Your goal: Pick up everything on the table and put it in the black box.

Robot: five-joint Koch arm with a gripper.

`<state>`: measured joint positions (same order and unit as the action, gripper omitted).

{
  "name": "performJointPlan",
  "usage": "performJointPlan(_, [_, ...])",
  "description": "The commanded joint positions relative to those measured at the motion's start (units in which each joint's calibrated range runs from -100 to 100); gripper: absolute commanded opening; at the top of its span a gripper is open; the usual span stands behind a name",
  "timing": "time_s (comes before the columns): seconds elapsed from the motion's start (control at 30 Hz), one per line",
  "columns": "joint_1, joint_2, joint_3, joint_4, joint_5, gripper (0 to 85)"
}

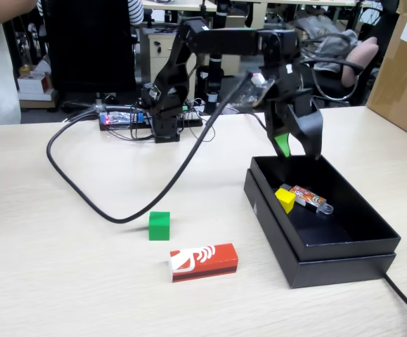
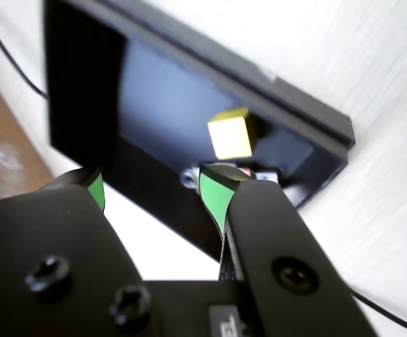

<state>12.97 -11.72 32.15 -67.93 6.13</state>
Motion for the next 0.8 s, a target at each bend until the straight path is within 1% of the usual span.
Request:
performJointPlan(0.0, [-3.4,-9.9,0.6,1.7,-0.9,29.1])
performJointPlan(0.1, [-6.6,-11.3,-2.6,1.7,-1.5,29.4])
performJointPlan(0.17, [-8.7,-11.5,-4.8,1.7,-2.0,33.9])
performJointPlan(0.27, [-11.8,-11.5,-8.8,1.8,-2.8,35.6])
performJointPlan(0.3, [-12.8,-11.4,-10.5,2.5,-2.9,37.9])
performJointPlan(0.4, [-15.4,-11.4,-16.5,5.4,-2.8,38.6])
performJointPlan(0.6, [-18.6,-11.2,-26.5,9.7,-2.1,41.6])
performJointPlan(0.77, [-19.7,-9.3,-28.2,12.5,-1.9,41.6])
